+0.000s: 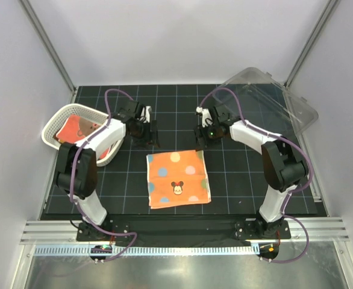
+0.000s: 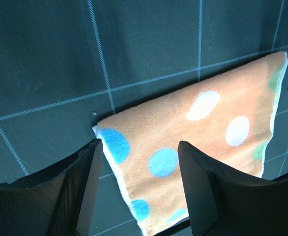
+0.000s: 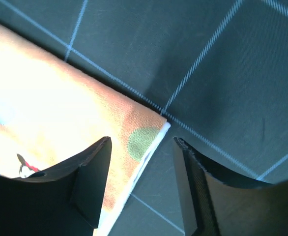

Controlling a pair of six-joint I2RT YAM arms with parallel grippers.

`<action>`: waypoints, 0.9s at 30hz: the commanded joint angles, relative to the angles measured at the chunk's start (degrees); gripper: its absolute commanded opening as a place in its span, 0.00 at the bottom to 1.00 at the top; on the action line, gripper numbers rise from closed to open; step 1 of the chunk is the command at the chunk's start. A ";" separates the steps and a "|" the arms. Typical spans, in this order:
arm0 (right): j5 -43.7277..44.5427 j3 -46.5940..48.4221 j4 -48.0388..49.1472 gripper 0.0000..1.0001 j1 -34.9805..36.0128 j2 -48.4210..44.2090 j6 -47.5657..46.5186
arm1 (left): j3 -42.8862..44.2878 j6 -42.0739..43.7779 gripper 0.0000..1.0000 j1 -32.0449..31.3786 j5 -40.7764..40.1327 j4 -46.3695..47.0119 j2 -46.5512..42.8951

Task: Fold and stack the towels
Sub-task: Fold the towel

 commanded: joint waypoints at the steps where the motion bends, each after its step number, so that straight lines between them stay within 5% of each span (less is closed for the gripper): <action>1: -5.85 5.37 -4.31 0.61 -0.76 3.05 -9.25 | 2.73 8.23 0.67 0.98 4.55 -4.98 3.10; 12: -20.42 16.81 -18.66 0.58 -4.89 13.69 -24.11 | 2.30 15.00 0.59 1.86 4.29 -5.78 8.90; 27: -22.82 16.46 -14.80 0.47 -6.04 15.45 -24.74 | 7.14 21.42 0.60 3.79 7.55 -8.50 13.65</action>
